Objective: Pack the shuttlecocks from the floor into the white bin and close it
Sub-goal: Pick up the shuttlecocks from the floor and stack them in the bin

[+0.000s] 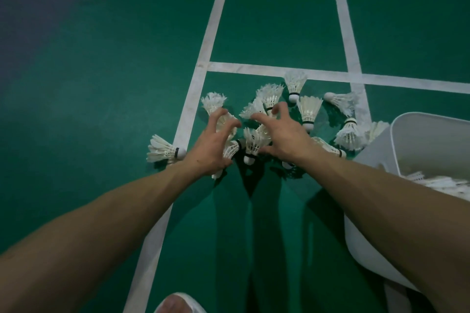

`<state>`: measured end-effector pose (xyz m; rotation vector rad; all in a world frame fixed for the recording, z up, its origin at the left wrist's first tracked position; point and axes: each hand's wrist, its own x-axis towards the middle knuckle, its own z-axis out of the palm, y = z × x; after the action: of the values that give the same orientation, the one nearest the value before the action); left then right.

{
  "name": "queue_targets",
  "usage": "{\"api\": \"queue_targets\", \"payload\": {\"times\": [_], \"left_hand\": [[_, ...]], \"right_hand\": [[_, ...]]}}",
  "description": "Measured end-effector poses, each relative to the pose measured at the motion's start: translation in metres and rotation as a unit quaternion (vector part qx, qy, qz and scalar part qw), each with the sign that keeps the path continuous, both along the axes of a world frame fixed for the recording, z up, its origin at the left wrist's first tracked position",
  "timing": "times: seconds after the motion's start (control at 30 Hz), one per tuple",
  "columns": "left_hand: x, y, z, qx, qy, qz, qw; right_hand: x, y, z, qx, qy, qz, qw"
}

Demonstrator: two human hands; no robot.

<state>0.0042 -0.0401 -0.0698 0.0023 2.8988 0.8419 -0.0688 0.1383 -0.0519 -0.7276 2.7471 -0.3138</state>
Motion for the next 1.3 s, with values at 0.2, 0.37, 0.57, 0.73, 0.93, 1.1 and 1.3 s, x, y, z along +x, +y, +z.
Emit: {"api": "queue_targets", "payload": {"times": [0.2,0.37,0.57,0.73,0.93,1.1,1.3], "left_hand": [[0.005,-0.010,0.000,0.047,-0.005,0.022,0.999],[0.016,-0.020,-0.001,0.062,-0.010,0.025,0.998],[0.024,-0.018,-0.002,0.044,-0.033,0.039,0.998],[0.030,-0.019,-0.003,0.041,-0.037,0.069,0.996],[0.035,-0.021,-0.003,0.017,-0.071,0.058,0.996],[0.031,-0.015,-0.006,0.010,-0.098,0.088,0.991],[0.032,-0.010,0.008,0.090,-0.081,0.160,0.980]], "right_hand": [[0.007,-0.002,-0.002,0.070,0.000,0.063,0.996],[0.008,-0.003,0.000,0.065,-0.020,0.081,0.994],[0.017,0.001,0.010,0.153,-0.042,0.191,0.969],[0.020,0.003,0.012,0.087,-0.053,0.126,0.987],[0.016,0.011,0.023,-0.068,-0.066,-0.008,0.995],[0.019,0.017,0.031,-0.111,-0.057,-0.041,0.991],[0.026,0.021,0.050,-0.152,-0.058,-0.053,0.985]]}}
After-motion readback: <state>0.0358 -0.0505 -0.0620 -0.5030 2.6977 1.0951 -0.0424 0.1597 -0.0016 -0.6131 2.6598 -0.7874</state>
